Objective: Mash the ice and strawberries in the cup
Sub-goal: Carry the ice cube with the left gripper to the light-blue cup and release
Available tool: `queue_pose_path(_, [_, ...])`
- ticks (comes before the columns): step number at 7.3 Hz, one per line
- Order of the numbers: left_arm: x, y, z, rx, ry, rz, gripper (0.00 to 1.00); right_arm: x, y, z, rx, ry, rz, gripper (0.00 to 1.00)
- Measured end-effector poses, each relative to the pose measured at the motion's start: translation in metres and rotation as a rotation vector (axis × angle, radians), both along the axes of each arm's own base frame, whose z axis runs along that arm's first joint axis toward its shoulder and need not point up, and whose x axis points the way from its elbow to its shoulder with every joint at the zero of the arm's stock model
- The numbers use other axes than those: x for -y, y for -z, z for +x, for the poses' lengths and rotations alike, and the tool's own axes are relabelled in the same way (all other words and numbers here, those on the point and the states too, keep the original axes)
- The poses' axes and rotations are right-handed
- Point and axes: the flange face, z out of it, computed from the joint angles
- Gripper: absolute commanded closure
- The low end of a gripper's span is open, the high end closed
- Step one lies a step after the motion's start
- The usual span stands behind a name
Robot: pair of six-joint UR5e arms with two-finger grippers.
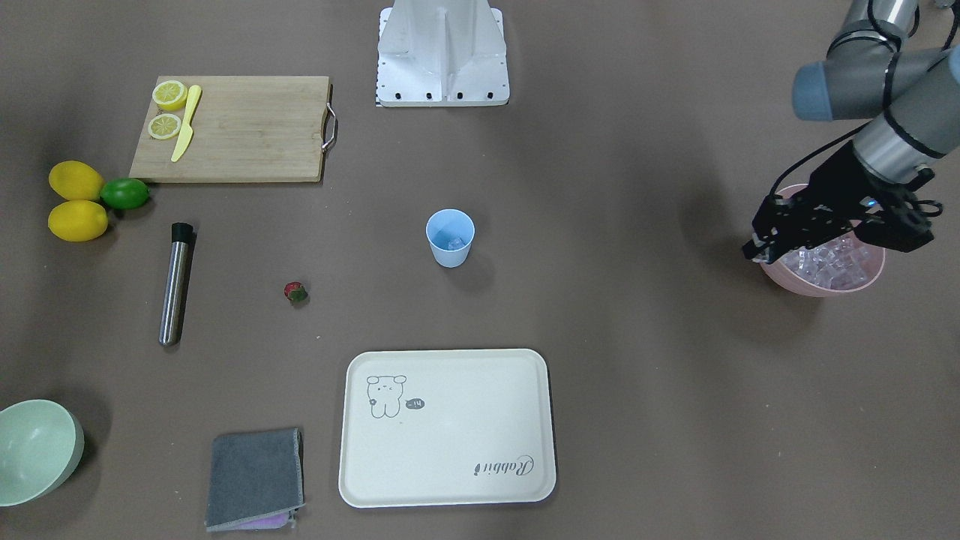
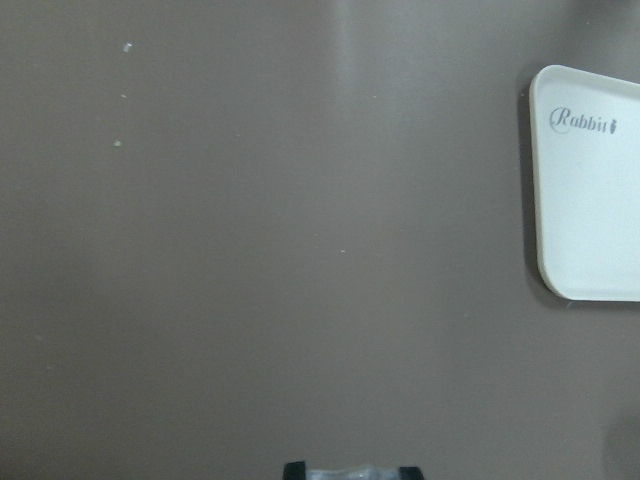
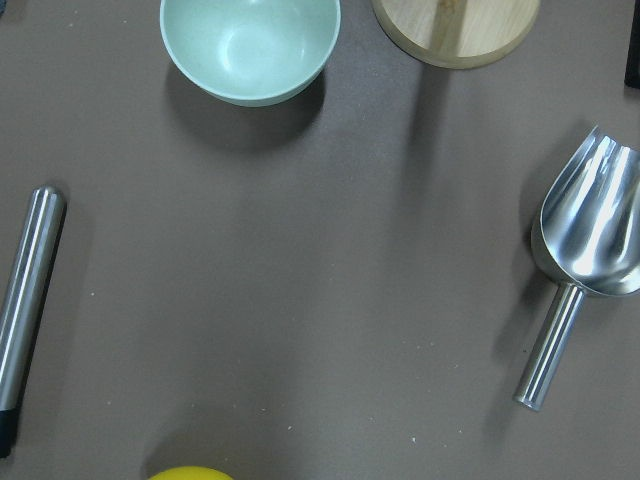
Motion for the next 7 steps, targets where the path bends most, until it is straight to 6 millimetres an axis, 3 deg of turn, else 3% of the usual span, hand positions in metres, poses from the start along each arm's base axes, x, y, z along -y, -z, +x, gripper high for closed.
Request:
queue_pose_path(2, [-0.02,0.068,0.092,-0.018,0.031,-0.058,1.0,0.0,0.0,0.0,0.0,0.0,0.001,0.0])
queue_pose_path(4, [-0.051,0.133,0.167,-0.012,0.07,-0.097,1.0,0.001,0.001,0.0,0.0,0.0,0.001,0.0])
queue_pose_path(5, [-0.066,0.151,0.192,-0.02,0.091,-0.11,1.0,0.001,0.001,0.0,0.0,0.0,0.001,0.0])
queue_pose_path(7, [-0.094,0.166,0.228,-0.026,0.131,-0.125,1.0,0.001,0.001,0.0,0.0,0.0,0.001,0.0])
